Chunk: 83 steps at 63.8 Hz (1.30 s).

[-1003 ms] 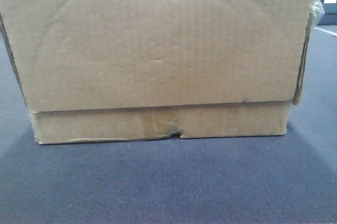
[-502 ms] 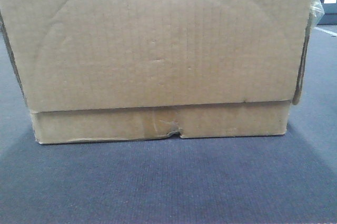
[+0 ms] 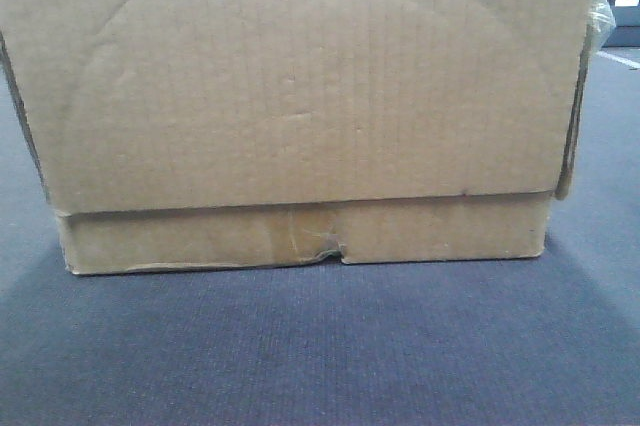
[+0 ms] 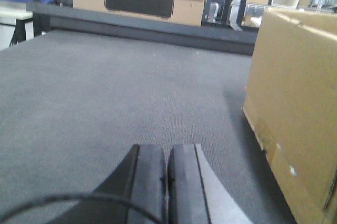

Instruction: Grab carton from right shelf to conveyor

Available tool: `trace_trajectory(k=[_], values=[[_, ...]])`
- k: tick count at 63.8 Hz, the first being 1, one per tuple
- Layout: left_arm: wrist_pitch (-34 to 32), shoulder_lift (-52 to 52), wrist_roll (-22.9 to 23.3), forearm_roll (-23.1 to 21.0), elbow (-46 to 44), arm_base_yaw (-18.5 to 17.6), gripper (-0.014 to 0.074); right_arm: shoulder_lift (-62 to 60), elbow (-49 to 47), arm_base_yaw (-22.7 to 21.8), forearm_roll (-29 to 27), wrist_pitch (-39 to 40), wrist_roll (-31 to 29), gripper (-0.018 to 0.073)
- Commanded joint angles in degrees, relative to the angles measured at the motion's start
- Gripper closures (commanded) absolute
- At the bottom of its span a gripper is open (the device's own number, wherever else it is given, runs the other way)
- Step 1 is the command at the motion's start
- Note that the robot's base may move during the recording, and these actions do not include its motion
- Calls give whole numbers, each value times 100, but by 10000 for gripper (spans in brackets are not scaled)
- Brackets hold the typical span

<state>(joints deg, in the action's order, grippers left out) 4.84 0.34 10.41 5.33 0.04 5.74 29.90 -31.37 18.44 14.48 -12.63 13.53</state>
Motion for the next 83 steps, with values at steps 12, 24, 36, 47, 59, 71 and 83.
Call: trace_trajectory(k=[12, 24, 36, 47, 59, 71, 83], values=[[-191, -34, -36, -20, -4, 20, 582, -40, 2, -21, 85, 117, -22, 620], [-191, -34, -36, -20, -4, 20, 582, -40, 2, -21, 85, 117, -22, 620], [-191, -34, -36, -20, -4, 20, 582, -40, 2, -21, 85, 117, -22, 620], [-191, -34, -36, -20, -4, 20, 582, -81, 2, -21, 85, 91, -22, 620], [-191, -34, -36, -20, -4, 20, 582, -107, 2, -82, -131, 421, -66, 620], [-191, -34, -36, -20, -4, 20, 582, -412, 403, -1023, -2173, 651, -1918, 620], [-191, -34, -36, -20, -4, 20, 582, -1290, 1473, -1616, -2191, 1071, -1920, 620]])
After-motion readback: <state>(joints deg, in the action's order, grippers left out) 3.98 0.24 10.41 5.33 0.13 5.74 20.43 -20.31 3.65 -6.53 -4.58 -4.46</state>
